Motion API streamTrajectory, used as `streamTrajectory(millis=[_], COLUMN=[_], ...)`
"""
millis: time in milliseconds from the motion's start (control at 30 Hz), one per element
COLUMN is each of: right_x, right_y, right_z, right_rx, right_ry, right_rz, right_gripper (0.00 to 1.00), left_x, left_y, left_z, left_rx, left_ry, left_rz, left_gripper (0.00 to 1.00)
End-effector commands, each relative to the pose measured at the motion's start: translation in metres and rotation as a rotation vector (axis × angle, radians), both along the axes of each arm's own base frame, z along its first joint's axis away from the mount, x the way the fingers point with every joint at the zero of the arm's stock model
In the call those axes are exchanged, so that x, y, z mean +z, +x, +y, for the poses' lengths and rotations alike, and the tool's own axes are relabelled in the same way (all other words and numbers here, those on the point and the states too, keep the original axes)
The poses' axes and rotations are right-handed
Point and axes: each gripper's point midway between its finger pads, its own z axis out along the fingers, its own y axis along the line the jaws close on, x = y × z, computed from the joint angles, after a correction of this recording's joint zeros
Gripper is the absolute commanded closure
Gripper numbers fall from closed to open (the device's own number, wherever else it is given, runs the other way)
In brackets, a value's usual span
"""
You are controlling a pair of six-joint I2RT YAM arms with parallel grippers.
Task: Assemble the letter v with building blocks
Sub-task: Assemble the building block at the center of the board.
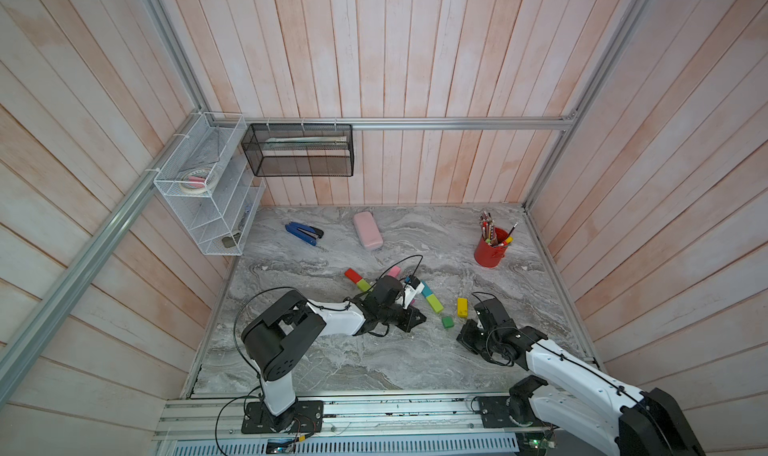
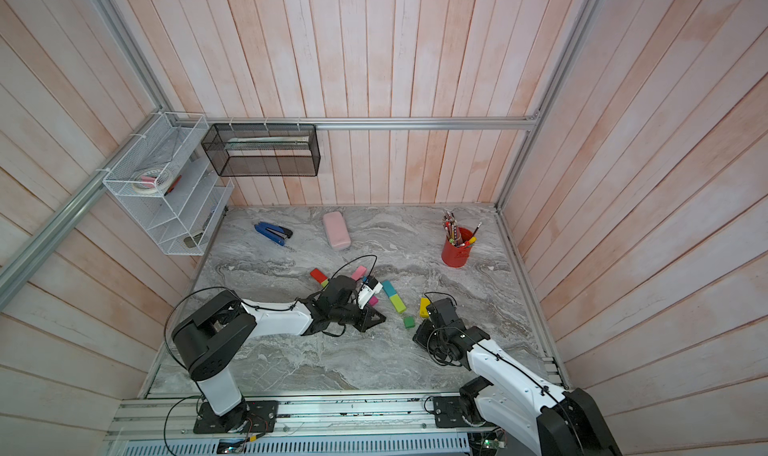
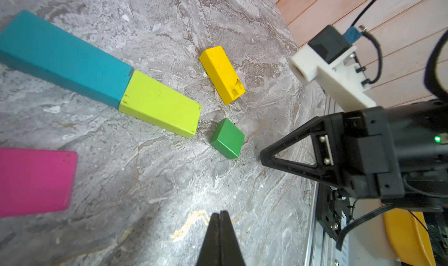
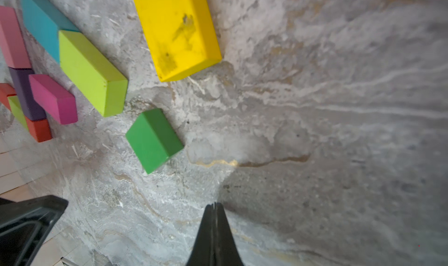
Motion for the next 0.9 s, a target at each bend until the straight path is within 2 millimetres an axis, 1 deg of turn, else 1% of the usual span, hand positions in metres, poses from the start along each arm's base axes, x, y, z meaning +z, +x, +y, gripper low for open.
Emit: streamTrajectory(millis=[0, 100, 300, 367, 600, 867], right_x=[-0.003, -0.005, -0.008, -0.011, -0.013, -0.014], right_y=[0.001, 0.007, 0.02, 0.022, 0.032, 0.036], right_z=[0.005, 0.005, -0.001, -0.001, 0.003, 0.006], right_rx=[0.019, 0.022, 0.013, 0.015, 0.048, 0.076], right_ry=[0.023, 0.021, -0.002, 0.002, -0.011, -0.015], right_rz=[0.009, 0.005, -0.009, -0.008, -0.014, -0.015], right_gripper=[0.97, 0.98, 0.98, 0.98, 0.98, 0.98], left_x=[0.001, -0.002, -0.007, -0.01, -0.017, -0.024], left_y=[0.004, 0.004, 0.007, 0.007, 0.009, 0.009], left_z=[-0.005, -0.006, -0.006, -0.006, -0.008, -0.01], left_rx=[-0.007, -0.006, 0.002, 0.0, -0.002, -0.007], left_ry=[0.008, 0.016, 0.038, 0.048, 0.072, 0.092], left_rz=[-0.021, -0.011, -0.009, -0.004, 0.013, 0.034], left_gripper=[1.0, 1.0, 1.0, 1.0, 1.0, 1.0])
